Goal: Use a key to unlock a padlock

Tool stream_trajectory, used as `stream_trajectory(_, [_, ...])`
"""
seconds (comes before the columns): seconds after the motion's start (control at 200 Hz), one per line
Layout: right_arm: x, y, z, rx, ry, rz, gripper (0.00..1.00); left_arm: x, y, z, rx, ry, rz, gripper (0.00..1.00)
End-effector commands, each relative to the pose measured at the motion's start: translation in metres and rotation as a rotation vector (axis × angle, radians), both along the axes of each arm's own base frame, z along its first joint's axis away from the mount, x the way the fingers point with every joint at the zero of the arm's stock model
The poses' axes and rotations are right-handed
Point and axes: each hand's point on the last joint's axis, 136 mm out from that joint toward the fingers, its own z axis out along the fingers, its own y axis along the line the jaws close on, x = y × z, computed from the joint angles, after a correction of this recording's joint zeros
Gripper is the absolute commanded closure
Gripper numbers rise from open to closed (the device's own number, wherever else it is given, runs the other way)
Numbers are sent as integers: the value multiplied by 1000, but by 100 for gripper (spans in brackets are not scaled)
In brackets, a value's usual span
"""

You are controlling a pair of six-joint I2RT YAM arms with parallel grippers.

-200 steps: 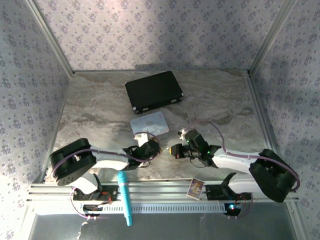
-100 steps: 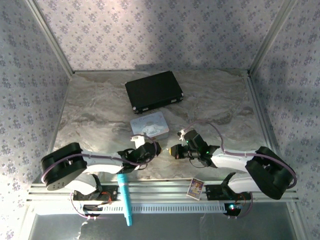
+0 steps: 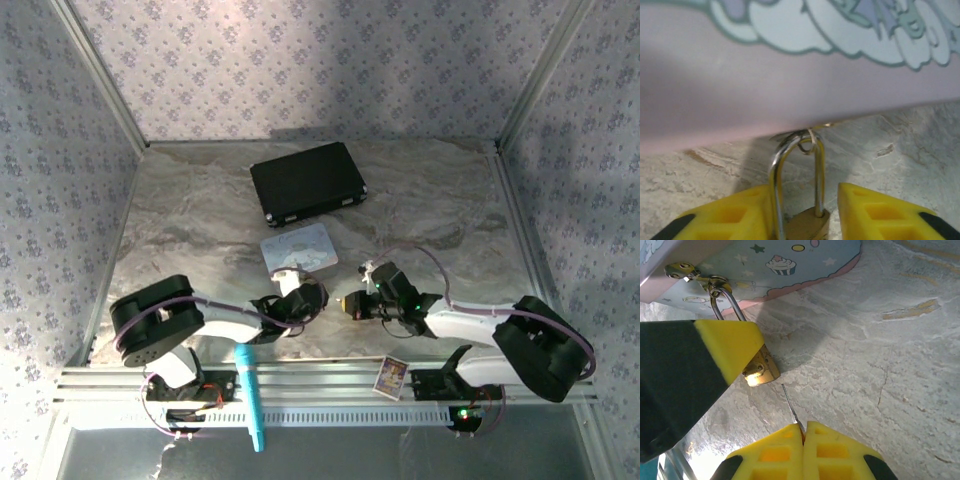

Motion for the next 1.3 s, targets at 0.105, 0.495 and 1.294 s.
stream_trajectory(0.105, [0, -5, -3, 5, 9, -20, 100, -7, 3, -9, 17, 65, 19, 79])
stream_trajectory(0.495, [-12, 27, 2, 182, 295, -22, 100, -7, 19, -3, -89, 59, 113, 88])
stream_trajectory(1.294, [-18, 61, 7, 392, 480, 25, 100, -3, 31, 15, -320, 33, 231, 91])
